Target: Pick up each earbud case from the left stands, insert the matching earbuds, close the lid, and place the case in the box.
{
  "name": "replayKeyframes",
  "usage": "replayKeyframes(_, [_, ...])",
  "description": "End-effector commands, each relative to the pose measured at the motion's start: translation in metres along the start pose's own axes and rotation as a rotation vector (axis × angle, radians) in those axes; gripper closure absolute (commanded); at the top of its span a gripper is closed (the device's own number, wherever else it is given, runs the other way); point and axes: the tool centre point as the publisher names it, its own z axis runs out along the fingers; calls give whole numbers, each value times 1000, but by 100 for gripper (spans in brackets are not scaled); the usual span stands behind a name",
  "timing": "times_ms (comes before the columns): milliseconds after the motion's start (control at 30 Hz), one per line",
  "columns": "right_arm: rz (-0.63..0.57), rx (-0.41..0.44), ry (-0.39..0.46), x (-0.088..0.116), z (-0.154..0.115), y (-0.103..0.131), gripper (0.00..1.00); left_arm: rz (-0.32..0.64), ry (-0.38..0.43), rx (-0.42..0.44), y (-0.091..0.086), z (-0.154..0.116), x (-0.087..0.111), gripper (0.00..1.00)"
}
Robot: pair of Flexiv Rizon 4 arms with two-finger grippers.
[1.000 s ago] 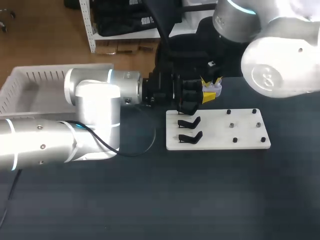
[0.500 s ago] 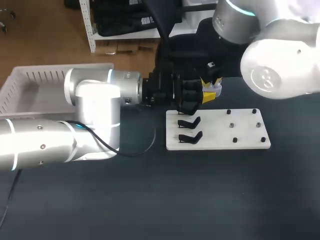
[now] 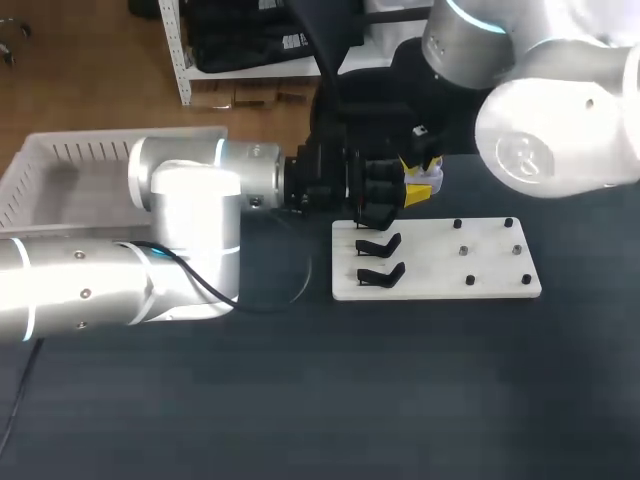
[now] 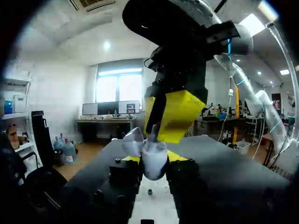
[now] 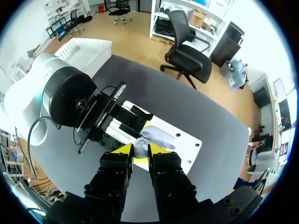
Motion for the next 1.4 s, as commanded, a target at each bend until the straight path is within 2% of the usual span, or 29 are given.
replayKeyframes(33, [-2, 5, 10, -2, 3, 1, 100, 4, -6, -8, -2, 0, 0, 100])
replayKeyframes(467, [-5, 32, 30, 0, 3, -2, 100, 4, -6, -8, -2, 0, 0, 100])
replayKeyframes(500, [-4, 33, 31, 0, 2, -2, 94, 4, -6, -8, -2, 0, 0, 100])
replayKeyframes(533, [-3, 33, 31, 1, 2, -2, 81, 4, -6, -8, -2, 0, 0, 100])
replayKeyframes(567, [-2, 33, 33, 1, 2, -2, 74, 4, -6, -8, -2, 0, 0, 100])
replayKeyframes(633, [-2, 33, 35, 1, 2, -2, 69, 4, -6, -8, -2, 0, 0, 100])
replayKeyframes(933, [-7, 38, 32, 0, 0, -1, 72, 4, -6, -8, -2, 0, 0, 100])
replayKeyframes(1133, [-21, 31, -17, -4, -21, 4, 70, 4, -6, -8, -2, 0, 0, 100])
replayKeyframes(1267, [-17, 36, -56, -15, -27, -2, 68, 4, -6, -8, -2, 0, 0, 100])
replayKeyframes(1400, [-21, 49, -67, -30, -19, -14, 65, 4, -6, -8, -2, 0, 0, 100])
